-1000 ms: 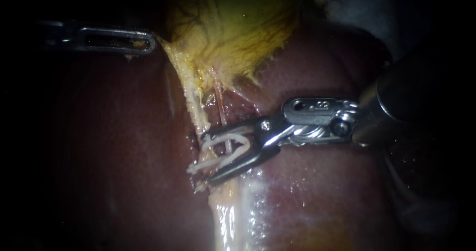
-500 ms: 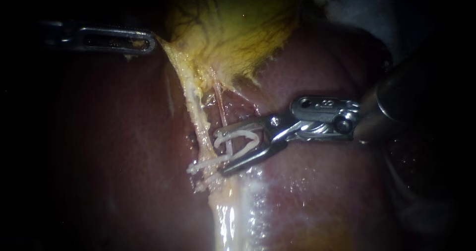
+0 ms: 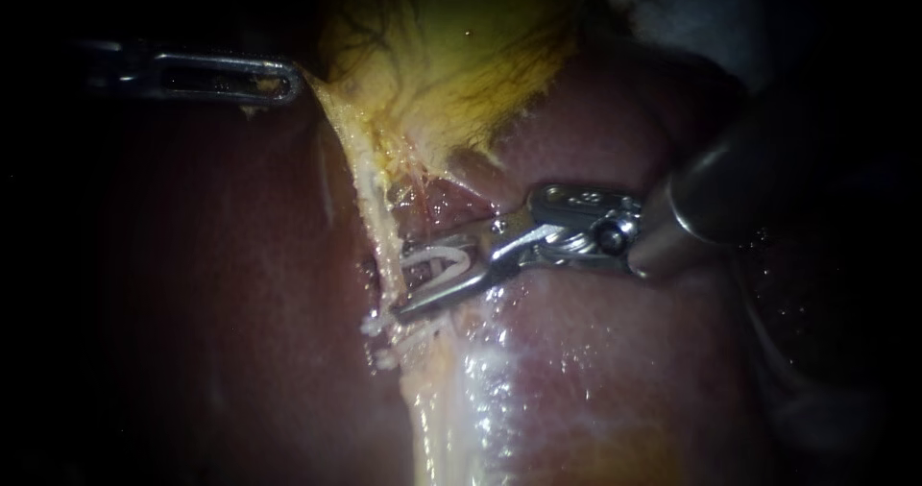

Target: Clipping third clip left tube

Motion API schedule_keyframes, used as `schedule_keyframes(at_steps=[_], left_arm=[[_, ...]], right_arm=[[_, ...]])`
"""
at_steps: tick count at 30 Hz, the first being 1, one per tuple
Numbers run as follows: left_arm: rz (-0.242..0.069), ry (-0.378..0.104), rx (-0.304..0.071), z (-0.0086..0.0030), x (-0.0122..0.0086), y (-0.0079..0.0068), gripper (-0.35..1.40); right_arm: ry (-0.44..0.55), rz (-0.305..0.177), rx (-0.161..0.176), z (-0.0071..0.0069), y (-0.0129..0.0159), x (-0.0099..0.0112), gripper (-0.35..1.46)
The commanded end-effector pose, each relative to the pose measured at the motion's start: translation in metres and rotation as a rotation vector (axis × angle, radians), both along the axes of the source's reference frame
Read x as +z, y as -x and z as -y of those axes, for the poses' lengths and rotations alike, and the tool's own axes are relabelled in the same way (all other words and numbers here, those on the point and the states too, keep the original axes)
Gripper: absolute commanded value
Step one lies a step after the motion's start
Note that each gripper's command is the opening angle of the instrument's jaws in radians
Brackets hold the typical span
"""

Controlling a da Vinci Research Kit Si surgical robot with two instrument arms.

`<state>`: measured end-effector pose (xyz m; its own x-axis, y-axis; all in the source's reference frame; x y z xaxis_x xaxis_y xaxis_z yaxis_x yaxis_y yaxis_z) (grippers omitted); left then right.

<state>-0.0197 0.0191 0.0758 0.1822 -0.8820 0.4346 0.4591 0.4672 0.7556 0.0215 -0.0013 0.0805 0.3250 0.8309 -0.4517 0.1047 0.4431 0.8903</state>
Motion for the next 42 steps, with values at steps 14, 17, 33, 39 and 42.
schedule_keyframes(at_steps=[14,17,33,39,42], left_arm=[[0.0,0.0,-0.001,0.0,0.0,0.0,-0.35],[0.0,0.0,-0.001,0.0,0.0,0.0,-0.35],[-0.002,0.001,-0.003,0.0,0.0001,0.0,-0.35],[-0.002,0.001,-0.003,0.0,0.0001,0.0,-0.35],[-0.002,0.001,-0.003,0.0,0.0,0.0,-0.35]], right_arm=[[-0.175,-0.191,0.111,-0.0003,-0.0026,-0.0017,0.54],[-0.182,-0.181,0.141,-0.0014,-0.0028,-0.0025,0.54],[-0.223,-0.163,0.138,-0.0033,-0.0029,-0.0047,-0.33],[-0.249,-0.15,0.136,-0.0032,-0.0027,-0.0046,-0.35],[-0.249,-0.15,0.135,-0.0031,-0.0027,-0.0046,-0.35]])
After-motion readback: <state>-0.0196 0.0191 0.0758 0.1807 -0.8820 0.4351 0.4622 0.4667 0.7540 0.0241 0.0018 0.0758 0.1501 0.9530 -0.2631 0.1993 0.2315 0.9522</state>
